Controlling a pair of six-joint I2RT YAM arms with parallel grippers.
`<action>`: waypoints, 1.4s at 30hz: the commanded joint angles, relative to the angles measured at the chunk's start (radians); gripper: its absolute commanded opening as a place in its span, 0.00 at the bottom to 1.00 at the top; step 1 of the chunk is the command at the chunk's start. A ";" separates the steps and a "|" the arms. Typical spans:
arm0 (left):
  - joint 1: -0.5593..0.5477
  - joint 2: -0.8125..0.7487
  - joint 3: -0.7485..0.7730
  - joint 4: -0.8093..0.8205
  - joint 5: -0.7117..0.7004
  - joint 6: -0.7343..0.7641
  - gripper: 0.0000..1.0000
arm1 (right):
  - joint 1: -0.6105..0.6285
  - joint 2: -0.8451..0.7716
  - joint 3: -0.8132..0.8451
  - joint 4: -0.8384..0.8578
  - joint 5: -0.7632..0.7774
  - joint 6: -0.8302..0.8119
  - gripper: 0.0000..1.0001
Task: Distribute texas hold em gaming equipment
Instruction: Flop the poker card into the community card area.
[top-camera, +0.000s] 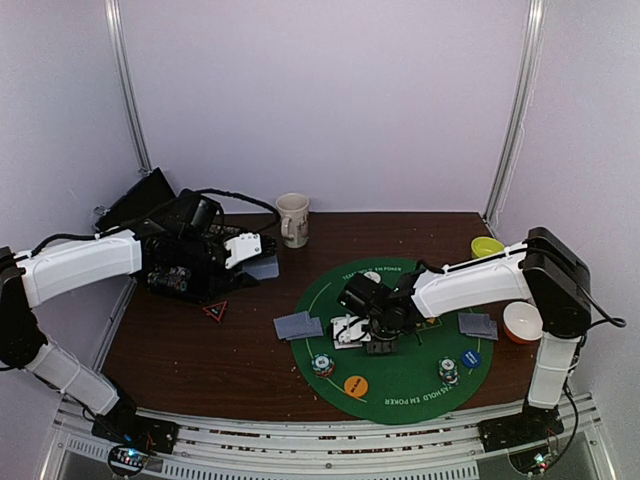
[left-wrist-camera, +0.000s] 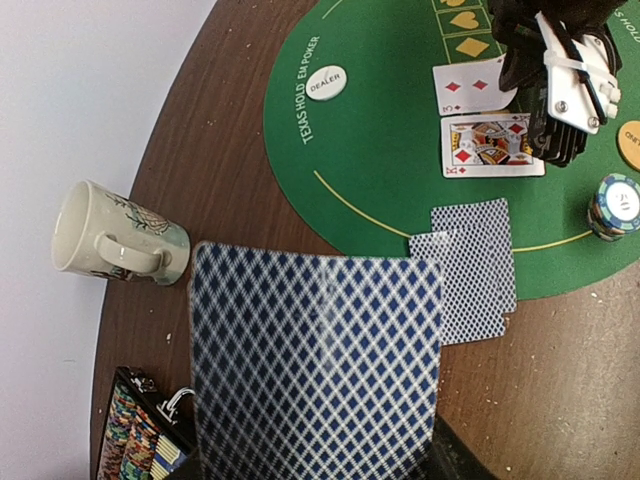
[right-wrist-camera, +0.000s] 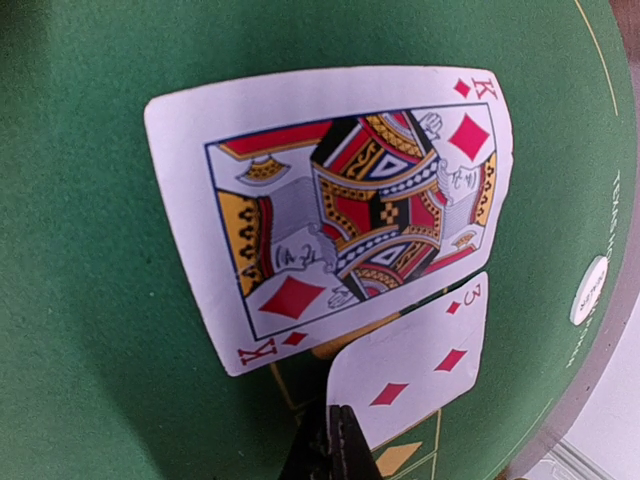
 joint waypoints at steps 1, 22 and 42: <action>-0.004 -0.021 -0.007 0.036 0.002 0.011 0.51 | 0.013 -0.021 -0.026 -0.055 -0.058 0.005 0.00; -0.005 -0.031 -0.010 0.034 -0.005 0.011 0.51 | 0.032 -0.044 -0.016 -0.095 -0.104 0.020 0.16; -0.005 -0.036 -0.006 0.034 0.004 0.012 0.51 | -0.209 -0.244 0.110 0.397 -0.643 0.746 0.72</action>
